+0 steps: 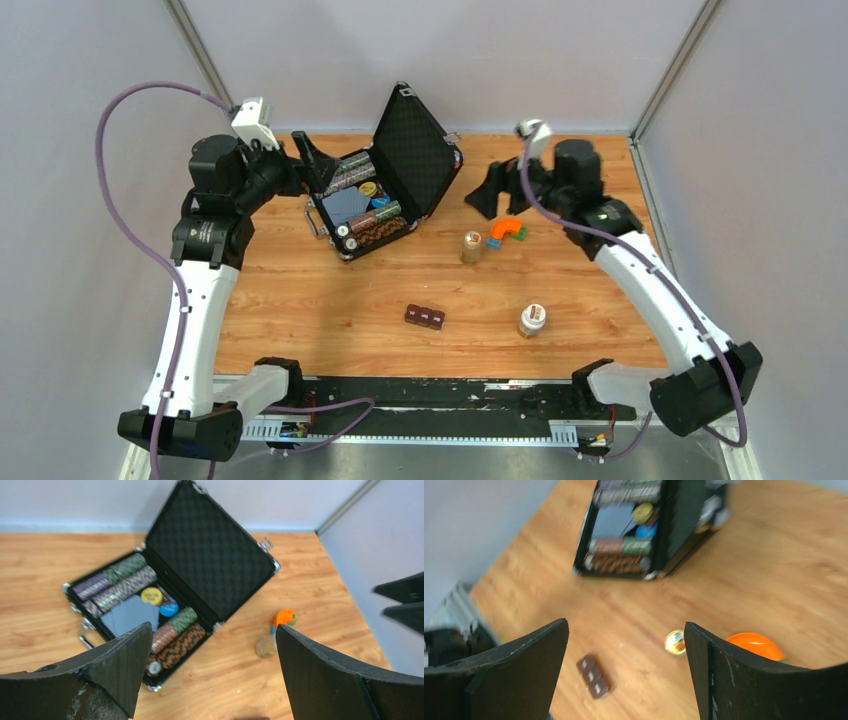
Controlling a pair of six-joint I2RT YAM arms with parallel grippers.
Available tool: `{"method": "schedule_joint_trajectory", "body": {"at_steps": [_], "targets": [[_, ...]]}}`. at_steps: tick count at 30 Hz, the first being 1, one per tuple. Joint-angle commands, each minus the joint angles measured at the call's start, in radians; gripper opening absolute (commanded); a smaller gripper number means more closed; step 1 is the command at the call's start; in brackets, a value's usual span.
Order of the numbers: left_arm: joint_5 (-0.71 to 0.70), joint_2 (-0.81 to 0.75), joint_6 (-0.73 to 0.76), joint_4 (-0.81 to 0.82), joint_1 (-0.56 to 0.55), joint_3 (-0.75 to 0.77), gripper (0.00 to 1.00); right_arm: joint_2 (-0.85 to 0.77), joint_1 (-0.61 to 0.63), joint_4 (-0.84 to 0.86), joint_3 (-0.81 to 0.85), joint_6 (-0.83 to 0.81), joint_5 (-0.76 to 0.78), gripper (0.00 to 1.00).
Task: Sort the pills into containers
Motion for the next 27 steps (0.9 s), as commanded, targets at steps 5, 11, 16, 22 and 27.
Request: {"method": "schedule_joint_trajectory", "body": {"at_steps": [5,11,16,22,27], "targets": [[0.036,0.028,-0.051,-0.009,-0.001,-0.062,1.0,0.161,0.343,-0.02,-0.132,-0.255,-0.036,1.0],[-0.007,0.027,-0.043,-0.032,-0.001,-0.09,1.0,0.301,0.548,-0.021,-0.179,-0.335,0.161,1.0],[-0.026,0.017,-0.043,-0.034,0.0,-0.112,1.0,0.405,0.594,-0.025,-0.189,-0.336,0.152,0.9],[-0.037,-0.002,-0.046,-0.042,0.0,-0.147,1.0,0.458,0.615,-0.047,-0.221,-0.337,0.097,0.76],[-0.054,-0.023,-0.047,-0.046,0.0,-0.18,1.0,0.461,0.64,-0.045,-0.271,-0.353,0.127,0.79]]}}
